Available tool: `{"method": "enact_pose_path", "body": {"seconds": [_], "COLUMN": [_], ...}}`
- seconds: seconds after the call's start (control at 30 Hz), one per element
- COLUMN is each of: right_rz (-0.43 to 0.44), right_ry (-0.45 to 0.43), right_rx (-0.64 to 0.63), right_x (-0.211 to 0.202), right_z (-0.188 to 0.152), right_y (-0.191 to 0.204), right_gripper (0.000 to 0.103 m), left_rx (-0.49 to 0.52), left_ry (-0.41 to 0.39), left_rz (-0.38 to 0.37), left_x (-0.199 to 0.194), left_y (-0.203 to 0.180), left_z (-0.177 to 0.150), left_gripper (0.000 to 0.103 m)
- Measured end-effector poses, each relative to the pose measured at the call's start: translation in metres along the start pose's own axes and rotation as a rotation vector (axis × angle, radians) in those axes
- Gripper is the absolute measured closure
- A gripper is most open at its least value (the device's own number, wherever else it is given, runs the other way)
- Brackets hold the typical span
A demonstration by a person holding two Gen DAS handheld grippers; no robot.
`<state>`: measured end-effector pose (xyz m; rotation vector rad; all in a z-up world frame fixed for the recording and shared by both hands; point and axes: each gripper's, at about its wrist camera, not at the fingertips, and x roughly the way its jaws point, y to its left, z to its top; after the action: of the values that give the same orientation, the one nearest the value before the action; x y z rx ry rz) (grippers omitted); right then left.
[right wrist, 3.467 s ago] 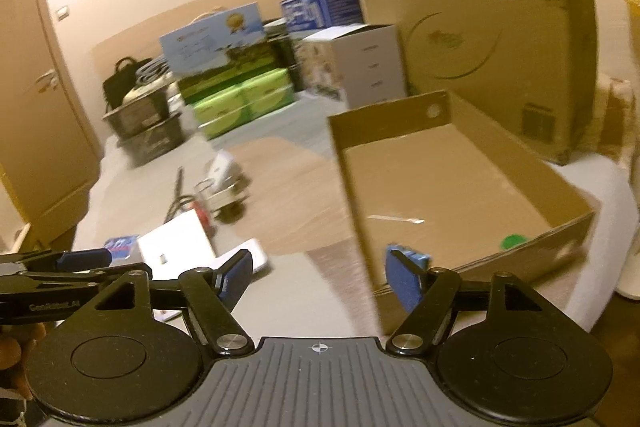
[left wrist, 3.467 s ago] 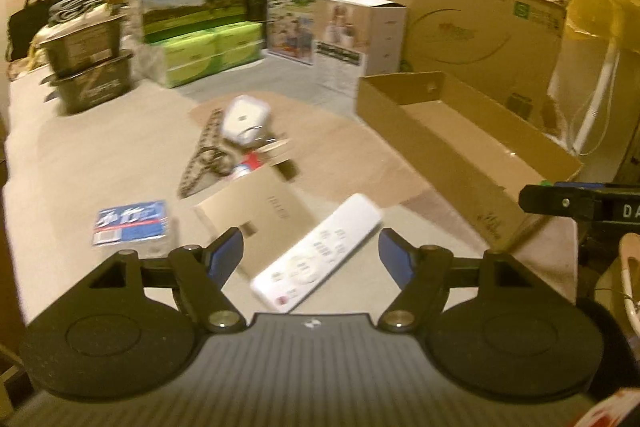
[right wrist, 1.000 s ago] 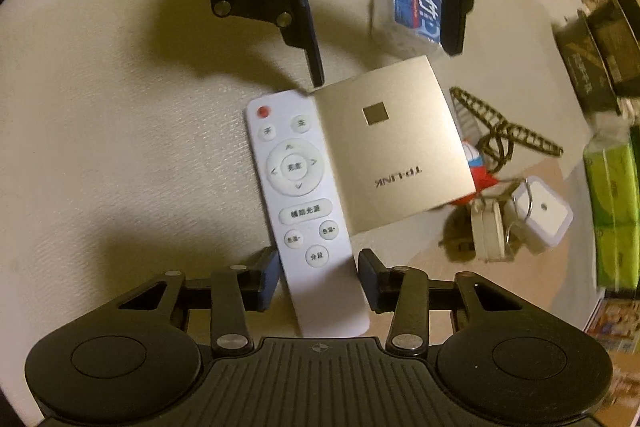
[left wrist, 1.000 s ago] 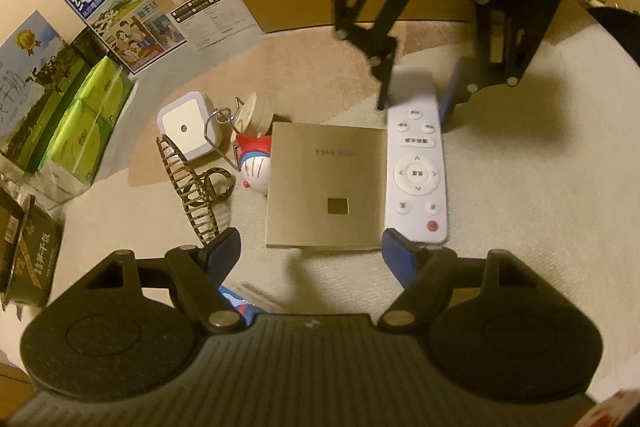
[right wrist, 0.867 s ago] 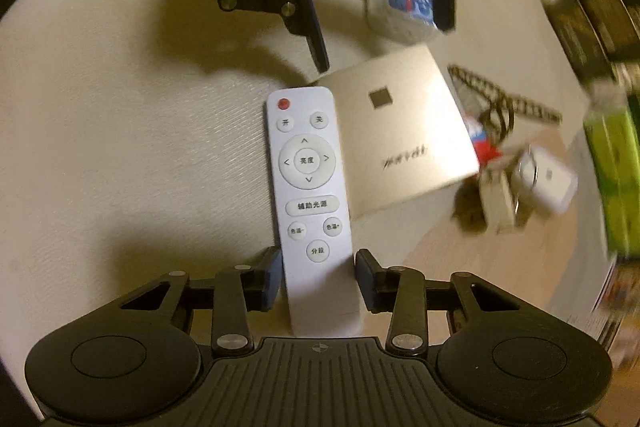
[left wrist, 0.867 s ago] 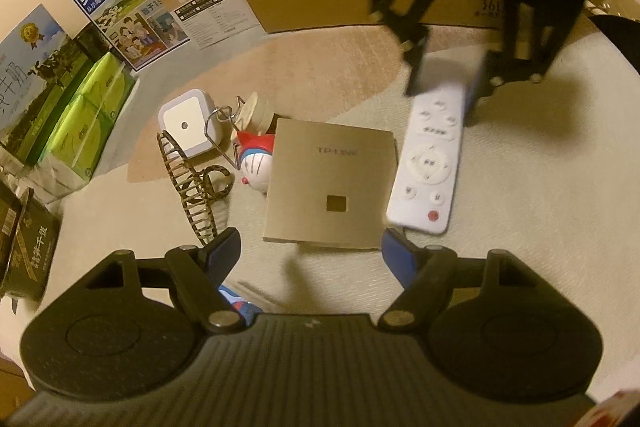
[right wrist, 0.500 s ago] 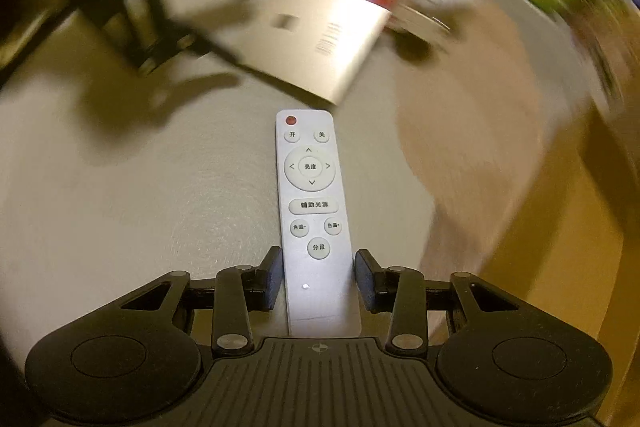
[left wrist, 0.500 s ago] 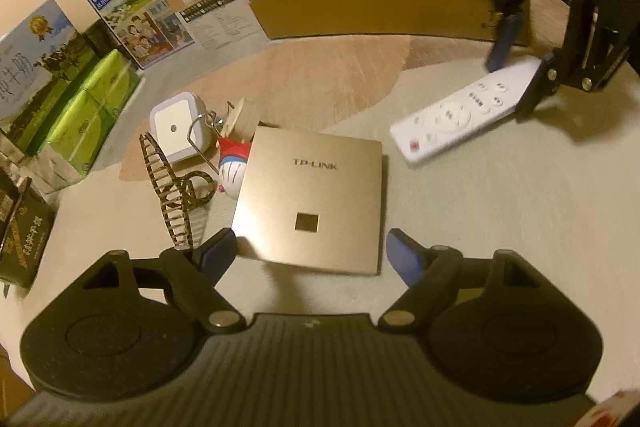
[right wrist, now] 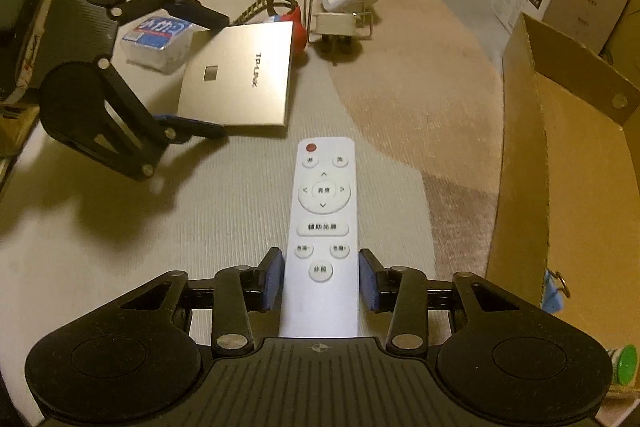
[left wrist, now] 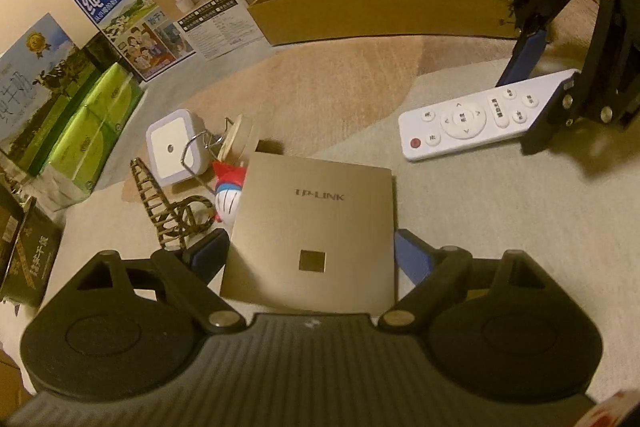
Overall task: Organize rigid objects
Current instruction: 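Close the left tool on the gold TP-LINK box while the right tool holds the remote, then carry the TP-LINK box and remote over the cardboard tray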
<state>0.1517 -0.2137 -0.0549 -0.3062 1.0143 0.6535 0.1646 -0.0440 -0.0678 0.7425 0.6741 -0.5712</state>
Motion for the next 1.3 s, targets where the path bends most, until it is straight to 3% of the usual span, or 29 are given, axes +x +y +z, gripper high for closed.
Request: {"method": "enact_pose_path", "body": {"seconds": [0.3, 0.73, 0.93, 1.3], "right_rz": [-0.05, -0.103, -0.118, -0.145], "right_ry": [-0.076, -0.18, -0.23, -0.276], "right_rx": [0.014, 0.243, 0.269, 0.264], "right_x": [0.009, -0.01, -0.017, -0.023], "right_z": [0.0, -0.028, -0.044, -0.066], "right_y": [0.006, 0.01, 0.016, 0.027], "right_gripper": [0.06, 0.064, 0.064, 0.06], "left_rx": [-0.107, -0.406, -0.537, -0.625], "left_ry": [0.046, 0.039, 0.022, 0.02], "left_rz": [0.014, 0.019, 0.055, 0.075], "left_x": [0.003, -0.037, -0.048, -0.063], "left_y": [0.002, -0.035, -0.043, -0.047], "left_z": [0.006, -0.008, -0.017, -0.025], "left_gripper": [0.017, 0.018, 0.018, 0.018]}}
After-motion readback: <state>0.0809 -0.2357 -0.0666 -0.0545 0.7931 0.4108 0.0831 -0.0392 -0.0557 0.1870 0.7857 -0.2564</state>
